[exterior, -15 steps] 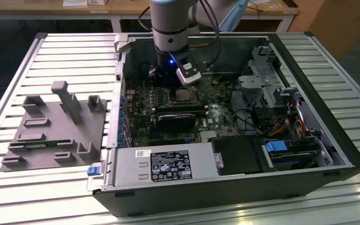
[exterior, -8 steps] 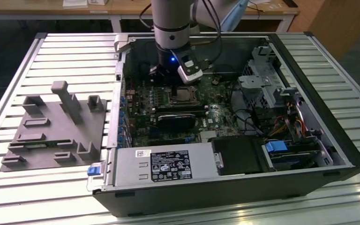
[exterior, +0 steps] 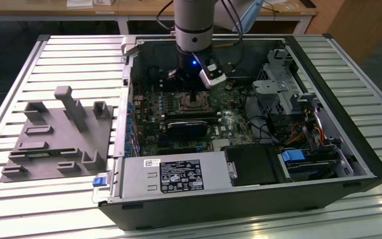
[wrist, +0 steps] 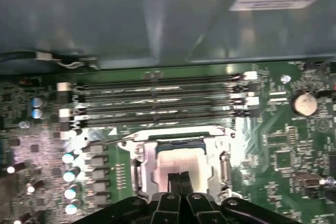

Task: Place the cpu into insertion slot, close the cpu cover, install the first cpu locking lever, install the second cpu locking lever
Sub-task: 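Close the cpu cover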

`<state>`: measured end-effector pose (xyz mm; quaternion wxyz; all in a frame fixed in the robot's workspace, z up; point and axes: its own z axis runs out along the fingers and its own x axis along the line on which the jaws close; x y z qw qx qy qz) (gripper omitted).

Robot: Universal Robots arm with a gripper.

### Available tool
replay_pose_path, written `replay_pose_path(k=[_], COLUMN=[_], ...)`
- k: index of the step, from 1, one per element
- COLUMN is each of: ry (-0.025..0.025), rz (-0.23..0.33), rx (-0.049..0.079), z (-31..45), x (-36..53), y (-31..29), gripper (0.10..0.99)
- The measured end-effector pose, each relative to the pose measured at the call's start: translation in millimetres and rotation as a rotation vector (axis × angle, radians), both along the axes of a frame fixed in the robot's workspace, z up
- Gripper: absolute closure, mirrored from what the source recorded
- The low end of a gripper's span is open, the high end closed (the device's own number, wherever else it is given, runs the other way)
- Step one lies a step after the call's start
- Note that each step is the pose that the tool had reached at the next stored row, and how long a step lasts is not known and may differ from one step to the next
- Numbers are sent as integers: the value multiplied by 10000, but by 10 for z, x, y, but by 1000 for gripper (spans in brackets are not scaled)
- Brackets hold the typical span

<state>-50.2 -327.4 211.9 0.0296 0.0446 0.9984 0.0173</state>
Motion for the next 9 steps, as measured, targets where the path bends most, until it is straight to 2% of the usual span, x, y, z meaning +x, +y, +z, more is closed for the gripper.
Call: replay_pose_path(k=[4, 9], ry=[7, 6], rz=[-1, -1], rx=[-2, -1], z=[13, 114], x=[16, 16], y=[0, 0], gripper=[984, 984])
